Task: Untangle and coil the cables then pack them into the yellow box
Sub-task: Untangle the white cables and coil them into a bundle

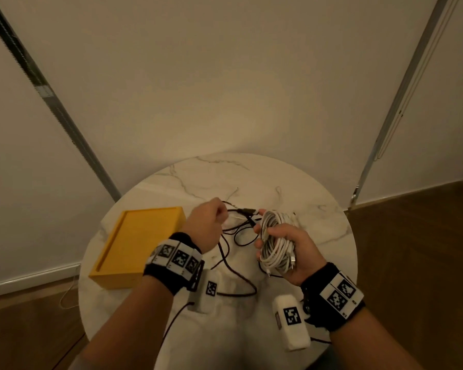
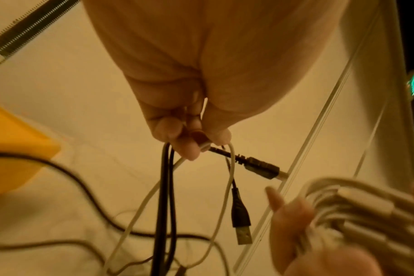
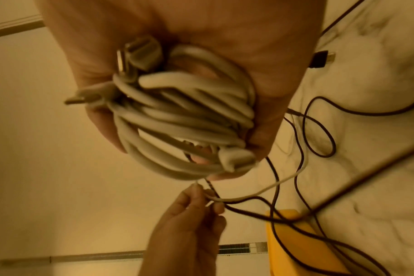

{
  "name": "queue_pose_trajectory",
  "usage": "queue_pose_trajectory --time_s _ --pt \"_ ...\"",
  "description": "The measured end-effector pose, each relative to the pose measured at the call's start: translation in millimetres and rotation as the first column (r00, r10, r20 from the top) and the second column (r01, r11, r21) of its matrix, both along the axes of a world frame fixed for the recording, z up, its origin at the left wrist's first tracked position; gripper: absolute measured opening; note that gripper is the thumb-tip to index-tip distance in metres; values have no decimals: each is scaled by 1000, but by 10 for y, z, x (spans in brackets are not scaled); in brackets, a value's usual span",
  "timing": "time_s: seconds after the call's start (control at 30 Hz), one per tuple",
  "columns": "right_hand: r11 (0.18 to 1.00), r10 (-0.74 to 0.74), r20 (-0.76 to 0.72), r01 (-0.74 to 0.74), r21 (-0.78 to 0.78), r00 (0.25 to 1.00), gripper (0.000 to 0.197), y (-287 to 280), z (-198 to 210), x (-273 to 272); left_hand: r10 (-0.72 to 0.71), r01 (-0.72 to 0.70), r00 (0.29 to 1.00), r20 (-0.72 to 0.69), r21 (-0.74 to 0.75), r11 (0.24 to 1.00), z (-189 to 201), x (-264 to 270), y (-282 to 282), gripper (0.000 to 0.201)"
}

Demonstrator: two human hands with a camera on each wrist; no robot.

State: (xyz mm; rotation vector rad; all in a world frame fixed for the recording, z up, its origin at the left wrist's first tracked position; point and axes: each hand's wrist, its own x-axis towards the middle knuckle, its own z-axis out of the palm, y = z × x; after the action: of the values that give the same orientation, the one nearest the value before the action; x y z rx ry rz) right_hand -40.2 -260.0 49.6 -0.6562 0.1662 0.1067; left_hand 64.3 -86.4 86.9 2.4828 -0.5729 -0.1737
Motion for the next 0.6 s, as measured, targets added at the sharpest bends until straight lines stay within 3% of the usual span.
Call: queue_pose_trajectory --time_s 0.13,0.3,0.4,0.5,0.6 --pt "997 41 57 -37 -70 998 83 57 32 -16 23 -11 998 61 -196 981 336 35 68 9" --pt "996 40 101 -31 -82 994 87 105 89 -8 84 -33 991 102 -428 903 639 8 148 13" --pt "995 41 134 -28 -99 990 95 132 128 -9 79 -21 994 80 -565 825 705 -62 160 16" --pt "996 51 163 -37 -86 985 100 159 169 -17 48 -10 998 32 -729 684 779 -124 167 18" --pt "992 69 166 -50 -116 984 94 200 217 -21 -27 19 1000 1 -742 670 844 -167 162 19"
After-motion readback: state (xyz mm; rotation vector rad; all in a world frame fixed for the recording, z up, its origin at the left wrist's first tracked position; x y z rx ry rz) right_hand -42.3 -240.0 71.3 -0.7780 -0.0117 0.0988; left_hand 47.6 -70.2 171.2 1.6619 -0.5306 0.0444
